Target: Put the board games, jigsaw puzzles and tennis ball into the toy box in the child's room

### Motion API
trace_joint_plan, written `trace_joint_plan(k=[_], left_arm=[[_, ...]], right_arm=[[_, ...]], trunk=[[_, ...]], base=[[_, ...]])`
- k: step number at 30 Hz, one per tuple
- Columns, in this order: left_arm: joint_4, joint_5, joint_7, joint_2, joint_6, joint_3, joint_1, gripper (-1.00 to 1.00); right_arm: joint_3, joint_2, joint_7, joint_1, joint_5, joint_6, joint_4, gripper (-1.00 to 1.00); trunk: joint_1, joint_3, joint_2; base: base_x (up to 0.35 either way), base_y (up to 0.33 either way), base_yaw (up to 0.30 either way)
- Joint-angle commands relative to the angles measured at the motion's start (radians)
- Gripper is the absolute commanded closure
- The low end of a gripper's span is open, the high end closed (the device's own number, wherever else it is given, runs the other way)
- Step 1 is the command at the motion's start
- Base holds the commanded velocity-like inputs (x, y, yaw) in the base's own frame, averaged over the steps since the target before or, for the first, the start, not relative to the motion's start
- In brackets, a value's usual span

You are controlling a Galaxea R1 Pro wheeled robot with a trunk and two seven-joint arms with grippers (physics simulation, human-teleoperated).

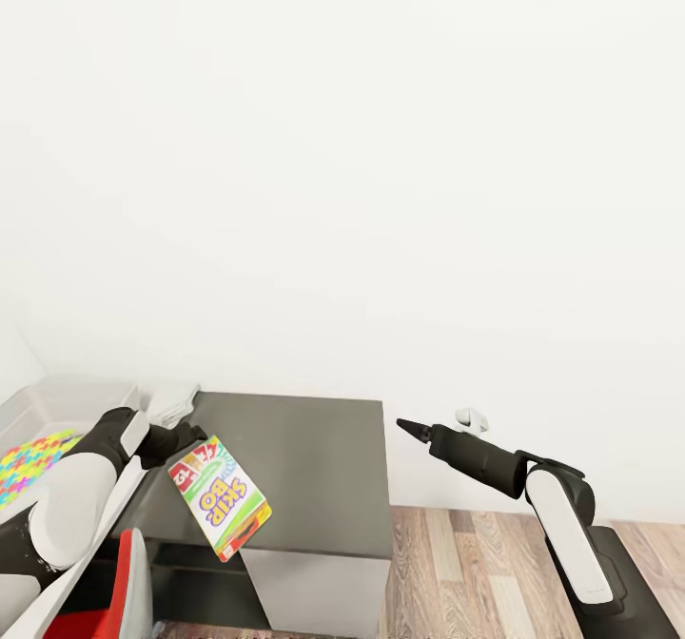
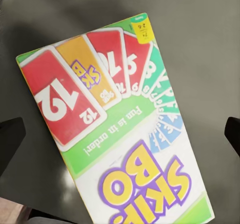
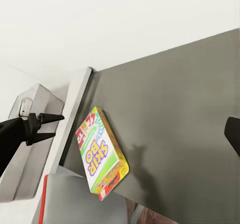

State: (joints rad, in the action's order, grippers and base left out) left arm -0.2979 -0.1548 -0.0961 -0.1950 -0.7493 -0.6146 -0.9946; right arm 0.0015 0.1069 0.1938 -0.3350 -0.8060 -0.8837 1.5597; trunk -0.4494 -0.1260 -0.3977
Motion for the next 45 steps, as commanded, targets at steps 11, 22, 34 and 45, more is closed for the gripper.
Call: trace_joint_plan(k=[11,22,34,45], left_arm=[[-0.002,-0.009,-0.008,-0.003,-0.004,-0.009,-0.001,-1.00],[-0.005,-0.010,-0.005,0.000,-0.007,-0.010,-0.004,-1.00],[-0.012,-0.012,0.002,0.004,-0.004,-0.006,-0.008,-1.00],[-0.015,-0.012,-0.004,-0.003,-0.004,-0.007,-0.009,-1.00]], right_arm=[[0.000,0.000,0.006,-0.001,0.005,-0.003,0.000,-1.00],[0.000,0.000,0.006,-0.001,0.006,-0.003,0.000,-1.00],[0.001,0.000,0.006,-0.001,0.007,-0.003,0.000,-1.00],[0.000,0.000,0.007,-0.001,0.008,-0.003,0.000,-1.00]], trunk=[[-0.001,-0.020,-0.002],[-0.001,-0.038,-0.002],[-0.001,-0.058,-0.002],[-0.001,-0.076,-0.002]], base=[[0.000,0.000,0.000],[0.000,0.000,0.000],[0.000,0.000,0.000],[0.000,0.000,0.000]])
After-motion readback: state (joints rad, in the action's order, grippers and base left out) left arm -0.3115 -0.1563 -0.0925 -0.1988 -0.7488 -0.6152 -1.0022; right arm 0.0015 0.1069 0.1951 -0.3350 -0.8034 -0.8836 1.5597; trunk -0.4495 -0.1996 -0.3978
